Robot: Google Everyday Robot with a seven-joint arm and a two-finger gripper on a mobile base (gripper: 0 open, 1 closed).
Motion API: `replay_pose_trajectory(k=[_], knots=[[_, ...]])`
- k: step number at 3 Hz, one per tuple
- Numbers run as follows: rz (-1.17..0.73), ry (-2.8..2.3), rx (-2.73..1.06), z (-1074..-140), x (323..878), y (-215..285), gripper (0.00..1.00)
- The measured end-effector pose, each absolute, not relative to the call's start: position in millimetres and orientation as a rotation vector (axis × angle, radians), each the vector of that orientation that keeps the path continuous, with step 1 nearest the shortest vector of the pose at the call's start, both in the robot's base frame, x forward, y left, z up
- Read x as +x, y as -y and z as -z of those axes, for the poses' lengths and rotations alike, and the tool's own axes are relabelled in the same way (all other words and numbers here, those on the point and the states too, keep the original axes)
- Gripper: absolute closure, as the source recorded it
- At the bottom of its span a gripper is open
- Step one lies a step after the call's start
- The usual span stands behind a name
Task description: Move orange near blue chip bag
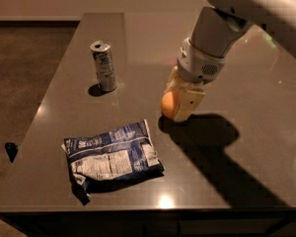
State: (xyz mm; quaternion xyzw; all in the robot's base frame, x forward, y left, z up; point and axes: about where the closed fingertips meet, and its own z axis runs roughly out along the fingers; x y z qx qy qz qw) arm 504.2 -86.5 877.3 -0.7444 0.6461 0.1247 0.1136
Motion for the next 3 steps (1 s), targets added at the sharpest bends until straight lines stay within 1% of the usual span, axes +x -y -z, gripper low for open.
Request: replay_pose_trajectory(k=[1,2,3], knots=[[-0.384,-1.810,-2.273,-868.0,482.6,85.6,1.00],[-0.393,-1.755,-2.288,-861.9,472.5,87.1,0.81],[-0.433,-1.718,-2.281,-862.4,464.6,84.3,0.59]])
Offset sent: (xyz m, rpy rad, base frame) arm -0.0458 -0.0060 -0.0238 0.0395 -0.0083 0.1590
